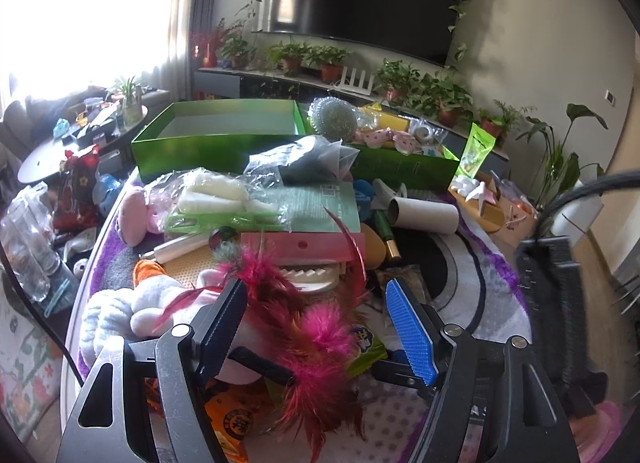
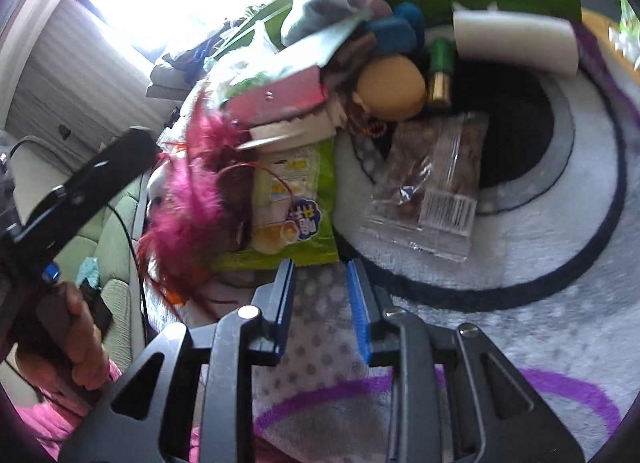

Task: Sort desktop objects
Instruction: 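Move both grippers toward the green snack bag lying on the rug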

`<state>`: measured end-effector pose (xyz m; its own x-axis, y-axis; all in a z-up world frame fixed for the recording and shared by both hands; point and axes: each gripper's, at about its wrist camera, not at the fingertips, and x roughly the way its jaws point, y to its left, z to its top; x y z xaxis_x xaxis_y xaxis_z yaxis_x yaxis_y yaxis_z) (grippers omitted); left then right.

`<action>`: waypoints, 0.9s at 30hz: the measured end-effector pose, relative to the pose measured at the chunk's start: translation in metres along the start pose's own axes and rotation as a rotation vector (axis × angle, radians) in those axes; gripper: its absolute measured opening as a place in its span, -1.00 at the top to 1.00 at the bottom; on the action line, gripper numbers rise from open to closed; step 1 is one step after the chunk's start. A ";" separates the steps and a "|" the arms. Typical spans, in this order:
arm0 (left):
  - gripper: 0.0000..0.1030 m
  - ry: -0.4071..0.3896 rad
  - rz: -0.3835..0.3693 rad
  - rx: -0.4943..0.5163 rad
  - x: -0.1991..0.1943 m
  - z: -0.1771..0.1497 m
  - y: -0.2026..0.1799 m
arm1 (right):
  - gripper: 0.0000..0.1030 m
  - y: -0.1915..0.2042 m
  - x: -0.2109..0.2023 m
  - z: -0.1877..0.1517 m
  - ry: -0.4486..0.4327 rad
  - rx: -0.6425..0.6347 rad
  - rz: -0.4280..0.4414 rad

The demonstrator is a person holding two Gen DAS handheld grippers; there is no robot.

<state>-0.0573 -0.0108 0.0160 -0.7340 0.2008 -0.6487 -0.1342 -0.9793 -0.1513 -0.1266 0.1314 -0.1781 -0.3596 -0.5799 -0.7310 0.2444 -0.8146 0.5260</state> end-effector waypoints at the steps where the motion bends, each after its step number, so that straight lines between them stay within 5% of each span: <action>1: -0.41 -0.003 -0.001 0.002 -0.001 0.000 0.000 | 0.42 -0.002 0.004 0.001 0.005 0.020 0.013; 5: -0.41 -0.003 -0.006 0.002 0.000 0.000 0.001 | 0.35 -0.005 0.010 0.005 -0.010 0.055 0.065; 6: -0.41 0.000 -0.009 -0.001 0.000 0.000 0.001 | 0.42 -0.004 0.012 0.006 -0.011 0.056 0.070; 7: -0.41 0.004 -0.008 -0.002 0.001 0.000 0.000 | 0.69 -0.003 0.014 0.007 -0.011 0.054 0.068; 12: -0.41 0.014 -0.005 0.010 0.003 -0.002 -0.004 | 0.97 -0.007 0.003 0.004 -0.065 0.074 0.058; 19: -0.41 0.014 -0.040 0.052 0.003 -0.002 -0.024 | 0.91 -0.011 -0.039 -0.003 -0.122 0.018 -0.035; 27: -0.41 0.023 -0.016 0.038 0.007 -0.003 -0.020 | 0.73 -0.016 0.001 -0.009 0.016 0.117 0.104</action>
<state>-0.0574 0.0098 0.0122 -0.7161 0.2167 -0.6635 -0.1717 -0.9761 -0.1335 -0.1227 0.1432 -0.1914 -0.3234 -0.6623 -0.6759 0.1731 -0.7436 0.6458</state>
